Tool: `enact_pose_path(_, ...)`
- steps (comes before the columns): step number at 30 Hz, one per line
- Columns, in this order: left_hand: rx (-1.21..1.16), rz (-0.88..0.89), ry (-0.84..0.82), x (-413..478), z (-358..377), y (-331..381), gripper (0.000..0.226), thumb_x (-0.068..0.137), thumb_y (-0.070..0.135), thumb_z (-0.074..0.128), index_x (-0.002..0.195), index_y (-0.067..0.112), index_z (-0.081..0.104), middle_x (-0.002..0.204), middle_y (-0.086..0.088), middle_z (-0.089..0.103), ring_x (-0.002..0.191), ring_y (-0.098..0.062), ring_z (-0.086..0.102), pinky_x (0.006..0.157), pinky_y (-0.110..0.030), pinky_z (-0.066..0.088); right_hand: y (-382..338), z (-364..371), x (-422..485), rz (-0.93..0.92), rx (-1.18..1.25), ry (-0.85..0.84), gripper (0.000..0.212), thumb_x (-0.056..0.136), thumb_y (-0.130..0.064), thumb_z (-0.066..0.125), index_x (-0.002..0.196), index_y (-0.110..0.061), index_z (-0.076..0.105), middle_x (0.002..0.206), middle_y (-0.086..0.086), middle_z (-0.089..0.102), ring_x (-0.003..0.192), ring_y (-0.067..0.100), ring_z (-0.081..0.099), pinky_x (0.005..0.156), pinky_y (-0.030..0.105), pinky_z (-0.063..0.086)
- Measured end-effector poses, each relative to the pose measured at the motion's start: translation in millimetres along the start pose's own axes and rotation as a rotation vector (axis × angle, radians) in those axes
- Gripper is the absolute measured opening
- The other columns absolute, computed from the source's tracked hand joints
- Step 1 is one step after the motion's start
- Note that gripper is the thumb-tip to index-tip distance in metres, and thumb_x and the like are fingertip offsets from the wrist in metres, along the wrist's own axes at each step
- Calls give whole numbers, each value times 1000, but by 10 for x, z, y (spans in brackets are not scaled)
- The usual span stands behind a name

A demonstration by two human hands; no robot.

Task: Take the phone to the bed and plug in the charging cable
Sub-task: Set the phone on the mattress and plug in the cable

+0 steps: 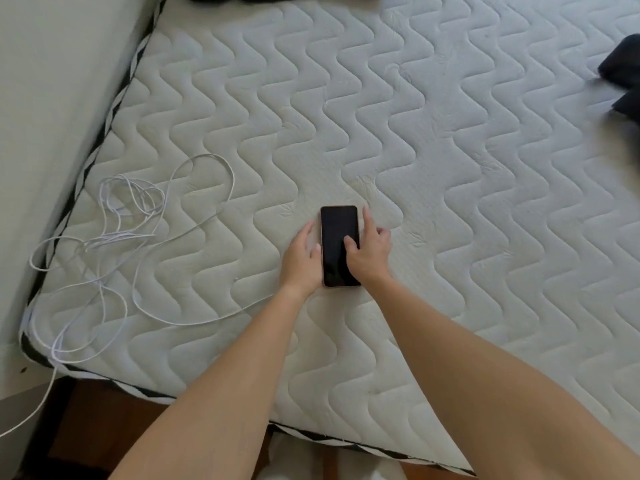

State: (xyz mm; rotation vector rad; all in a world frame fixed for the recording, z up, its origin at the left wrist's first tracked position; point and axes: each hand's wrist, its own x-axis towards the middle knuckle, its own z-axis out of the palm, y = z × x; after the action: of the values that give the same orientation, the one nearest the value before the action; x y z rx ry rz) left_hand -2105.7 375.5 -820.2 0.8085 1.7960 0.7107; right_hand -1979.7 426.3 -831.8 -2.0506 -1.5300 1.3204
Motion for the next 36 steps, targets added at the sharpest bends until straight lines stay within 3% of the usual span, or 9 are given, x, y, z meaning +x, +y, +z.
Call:
enact_pose_path(3, 107, -3, 140, -77, -106, -107, 46, 103, 21, 64, 147, 18, 56, 151, -8, 58, 141, -31, 52, 122, -47, 40, 35, -89, -74, 79, 106, 27, 72, 103, -22, 62, 165, -23, 24, 147, 16, 39, 135, 31, 46, 117, 38, 36)
enact_pose_path(6, 285, 22, 81, -245, -156, -232, 50, 93, 26, 77, 140, 19, 62, 138, -6, 65, 132, -28, 54, 115, -37, 36, 127, -175, -216, 143, 155, 23, 69, 102, -24, 64, 162, -18, 28, 149, 17, 44, 135, 30, 52, 117, 44, 43)
enact_pose_path(11, 533, 11, 8, -414, -117, -462, 42, 97, 10, 68, 138, 17, 62, 138, -10, 60, 127, -34, 54, 112, -35, 39, 322, -159, -408, 191, 171, -59, 70, 101, -26, 67, 160, -16, 32, 135, 15, 60, 120, 25, 61, 103, 34, 47)
enact_pose_path(16, 379, -33, 62, -468, -99, -597, 16, 99, 4, 65, 114, 7, 69, 119, -12, 65, 106, -28, 64, 96, -34, 52, 381, -105, -443, 178, 205, -86, 67, 102, -29, 65, 159, -18, 32, 121, 6, 65, 98, 11, 60, 92, 29, 43)
enact_pose_path(20, 203, -132, 7, -516, -57, -593, 8, 99, 14, 69, 106, 13, 72, 97, -3, 70, 77, -19, 65, 73, -26, 54, 357, -125, -426, 186, 200, -109, 59, 104, -33, 61, 154, -16, 37, 129, 6, 65, 107, 17, 60, 95, 32, 43)
enact_pose_path(24, 9, -227, -87, -536, 80, -591, 9, 104, 14, 63, 109, 11, 70, 94, -6, 72, 61, -12, 62, 47, -14, 50, 279, -98, -423, 182, 100, -149, 65, 100, -40, 65, 151, -10, 39, 133, 8, 63, 119, 23, 60, 102, 38, 49)
enact_pose_path(27, -145, -282, -78, -546, 158, -604, 18, 106, 13, 61, 116, 2, 70, 98, -11, 74, 63, -14, 62, 47, -12, 48, 212, -13, -390, 178, -56, -131, 72, 95, -47, 70, 147, -7, 41, 143, 13, 55, 133, 32, 55, 112, 49, 46)
enact_pose_path(32, -235, -311, -74, -533, 187, -649, 16, 105, 9, 61, 115, 0, 70, 93, -11, 75, 64, -14, 69, 54, -14, 55, 71, 229, -403, 201, -290, -21, 100, 79, -67, 76, 142, -1, 36, 145, 20, 48, 140, 38, 45, 116, 45, 37)
enact_pose_path(36, -136, -265, -96, -482, 185, -688, 16, 104, 12, 63, 109, -1, 71, 91, -13, 77, 80, -25, 74, 81, -32, 60, -37, 461, -432, 266, -465, 74, 106, 77, -62, 78, 146, 1, 29, 144, 22, 44, 134, 41, 47, 111, 44, 40)
